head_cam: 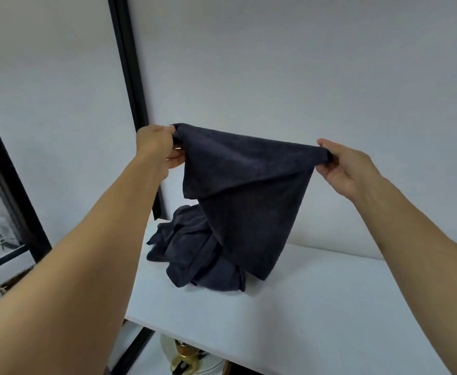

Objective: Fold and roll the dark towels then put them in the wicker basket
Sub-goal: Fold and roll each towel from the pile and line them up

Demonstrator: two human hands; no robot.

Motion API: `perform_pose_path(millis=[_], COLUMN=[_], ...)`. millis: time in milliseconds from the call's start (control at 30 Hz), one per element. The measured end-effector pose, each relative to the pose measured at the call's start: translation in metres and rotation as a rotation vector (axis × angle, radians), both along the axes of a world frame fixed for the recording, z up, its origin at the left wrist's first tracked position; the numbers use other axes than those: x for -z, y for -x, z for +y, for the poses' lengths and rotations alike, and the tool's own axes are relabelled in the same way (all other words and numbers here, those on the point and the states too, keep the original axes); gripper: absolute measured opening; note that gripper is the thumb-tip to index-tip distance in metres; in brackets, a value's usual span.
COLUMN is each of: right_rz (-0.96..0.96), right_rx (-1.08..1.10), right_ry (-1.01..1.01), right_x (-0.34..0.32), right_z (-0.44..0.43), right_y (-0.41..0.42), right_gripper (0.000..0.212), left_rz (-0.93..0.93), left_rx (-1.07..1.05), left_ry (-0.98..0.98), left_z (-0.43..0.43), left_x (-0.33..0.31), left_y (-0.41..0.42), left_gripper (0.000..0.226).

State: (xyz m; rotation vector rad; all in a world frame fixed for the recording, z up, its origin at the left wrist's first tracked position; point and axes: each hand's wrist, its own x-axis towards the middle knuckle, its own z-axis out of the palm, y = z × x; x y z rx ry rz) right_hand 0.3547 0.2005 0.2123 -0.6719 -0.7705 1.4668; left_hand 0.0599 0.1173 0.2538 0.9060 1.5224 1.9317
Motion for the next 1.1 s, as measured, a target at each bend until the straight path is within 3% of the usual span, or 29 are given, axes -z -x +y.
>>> perform_pose_path(millis=[233,400,533,667,833,933,1033,1100], right_rz=[0.154,-0.039,-0.14,-0.139,-0.175,-0.328,-0.559,-0.602], right_rx=[0.102,0.236,0.337,0.382,0.444,0.517,0.575,0.471], right_ry=[-0.254,-0.352,-0.291,-0.179,-0.111,-0.103,-0.129,-0.258], right_x=[-0.098,-0.137,-0.13,-0.113,-0.093,-0.081,-0.08,-0.084], right_z=[0.006,0.004,0.005,0.007,0.001,-0.003,-0.017,-0.039], right_y=[-0.04,-0.078,-0.109,-0.14,-0.162,-0.169,-0.165,-0.15], right_gripper=[0.008,0.015,0.018,0.016,0.013,0.022,0.019,0.015], left_rz=[-0.205,-0.299,-0.29,-0.279,-0.344,-0.384,-0.382,-0.369], left_rx=[0.242,0.349,0.475,0.569,0.675,0.691,0.71,0.723], left_ry=[-0.246,-0.346,-0.323,-0.361,-0.407,-0.432,-0.43,-0.421], left_z=[0.025,0.037,0.041,0.047,0.053,0.057,0.059,0.059], left_x=[-0.056,-0.093,-0.097,-0.093,-0.09,-0.087,-0.085,-0.082], left_y=[-0.039,-0.079,-0.116,-0.153,-0.201,-0.225,-0.245,-0.256], left_gripper=[0.017,0.011,0.008,0.024,0.014,0.013,0.012,0.011])
